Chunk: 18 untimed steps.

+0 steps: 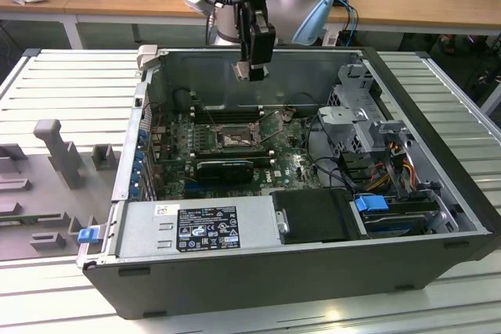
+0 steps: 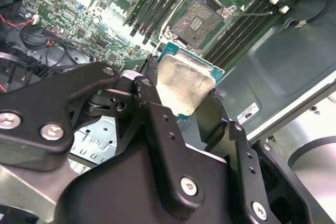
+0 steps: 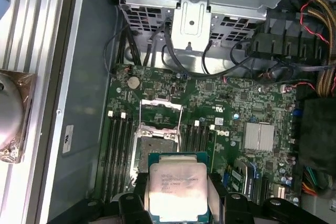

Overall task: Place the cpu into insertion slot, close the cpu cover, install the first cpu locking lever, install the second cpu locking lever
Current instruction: 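Place the cpu into insertion slot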

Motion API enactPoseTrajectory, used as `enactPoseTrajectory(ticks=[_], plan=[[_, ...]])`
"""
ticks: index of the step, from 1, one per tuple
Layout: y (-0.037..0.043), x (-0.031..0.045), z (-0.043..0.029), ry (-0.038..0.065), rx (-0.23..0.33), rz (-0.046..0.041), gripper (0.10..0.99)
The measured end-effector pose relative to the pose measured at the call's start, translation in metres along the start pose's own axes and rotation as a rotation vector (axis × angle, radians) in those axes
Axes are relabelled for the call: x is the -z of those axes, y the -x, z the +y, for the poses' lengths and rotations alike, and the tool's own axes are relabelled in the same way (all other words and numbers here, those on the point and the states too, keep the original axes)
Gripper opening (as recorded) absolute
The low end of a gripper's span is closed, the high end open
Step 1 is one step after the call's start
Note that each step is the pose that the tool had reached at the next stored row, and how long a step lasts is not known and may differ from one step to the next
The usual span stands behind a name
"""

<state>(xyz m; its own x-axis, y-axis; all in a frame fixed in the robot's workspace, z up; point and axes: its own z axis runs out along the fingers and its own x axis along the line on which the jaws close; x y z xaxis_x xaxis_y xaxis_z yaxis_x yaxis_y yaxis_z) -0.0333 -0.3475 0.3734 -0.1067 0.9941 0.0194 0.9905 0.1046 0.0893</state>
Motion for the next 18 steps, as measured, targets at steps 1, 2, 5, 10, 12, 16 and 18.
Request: enactPoseTrajectory(ticks=[1,2,5,10,12,16,18], plan=[[0.0,0.0,0.0,0.0,-0.005,-0.0004,0.529],[0.0,0.0,0.0,0.0,-0.014,-0.0012,0.529],[0.0,0.0,0.0,0.001,-0.028,-0.0025,0.529],[0.0,-0.0001,0.0,0.001,-0.056,-0.005,0.529],[0.0,-0.0001,0.0,0.001,-0.071,-0.0063,0.529],[0.0,-0.0001,0.0,0.002,-0.11,-0.0099,0.529],[0.0,-0.0002,0.0,0.003,-0.132,-0.0118,0.529]])
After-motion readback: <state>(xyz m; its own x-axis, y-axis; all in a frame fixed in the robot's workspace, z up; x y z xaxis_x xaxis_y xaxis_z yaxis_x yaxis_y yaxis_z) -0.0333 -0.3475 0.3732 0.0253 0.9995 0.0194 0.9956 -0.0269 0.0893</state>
